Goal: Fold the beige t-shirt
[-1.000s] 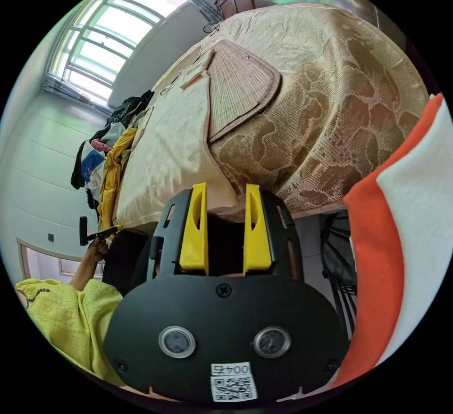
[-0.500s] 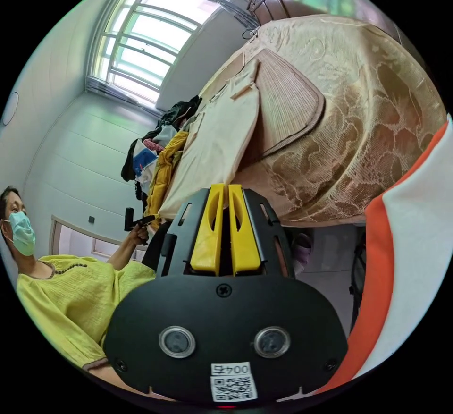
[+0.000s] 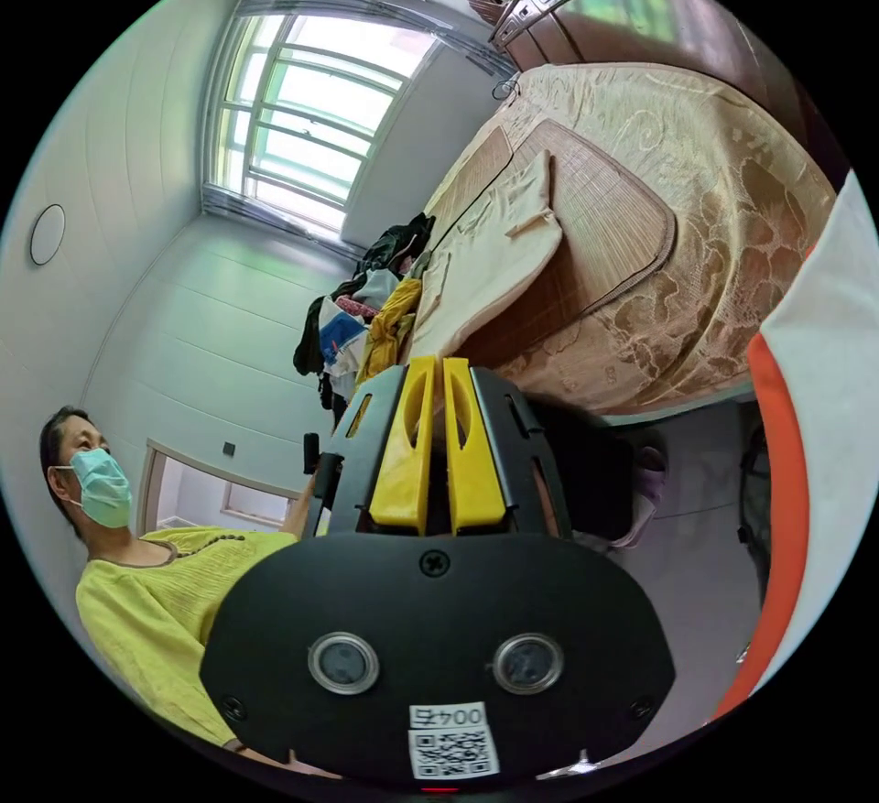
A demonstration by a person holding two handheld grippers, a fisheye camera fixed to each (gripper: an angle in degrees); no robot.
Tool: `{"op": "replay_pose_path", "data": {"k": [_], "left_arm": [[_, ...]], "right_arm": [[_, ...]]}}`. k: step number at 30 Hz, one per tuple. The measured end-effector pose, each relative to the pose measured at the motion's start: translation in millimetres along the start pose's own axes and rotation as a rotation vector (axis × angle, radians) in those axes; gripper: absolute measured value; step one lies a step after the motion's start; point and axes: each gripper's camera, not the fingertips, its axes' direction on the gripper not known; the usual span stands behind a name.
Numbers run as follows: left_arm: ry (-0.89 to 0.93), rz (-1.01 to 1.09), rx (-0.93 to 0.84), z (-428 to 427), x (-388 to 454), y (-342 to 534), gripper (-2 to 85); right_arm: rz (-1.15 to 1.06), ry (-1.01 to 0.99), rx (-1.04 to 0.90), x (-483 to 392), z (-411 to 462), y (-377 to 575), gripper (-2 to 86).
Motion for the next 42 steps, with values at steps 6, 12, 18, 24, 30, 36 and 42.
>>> {"op": "replay_pose_path", "data": {"k": [6,12,18,24,30,36,42], "left_arm": [[0.062,0.013,0.015,-51.9,-0.7,43.0,1.5],[0.126,-0.019,0.051,-88.2,-1.6,70.7,1.5],[0.174,-0.075,0.169,-116.4,-1.1,39.4,1.5],[0.203,-0.053,0.264,-133.0,19.5,-49.4,1.5],[0.098,-0.034,0.287,-122.8,29.3,-168.6,1.6],[0.007,-0.054,0.264,-71.5,11.6,-283.1,1.6],[-0.109,-0.093,0.175,16.0,-28.2,-374.9,1.7]], "right_arm": [[0.037,-0.053,0.066,-26.1,-34.8,54.9,0.6],[0.089,-0.113,0.144,-37.3,-54.7,101.1,0.4],[0.132,-0.161,0.207,-32.6,-54.9,87.2,0.5],[0.137,-0.198,0.264,-34.2,-38.1,15.6,0.6],[0.148,-0.204,0.267,-17.5,11.6,-85.0,0.9],[0.186,-0.133,0.261,30.6,80.6,-176.1,1.1],[0.286,-0.064,0.229,124.2,166.3,-241.3,1.2]]}}
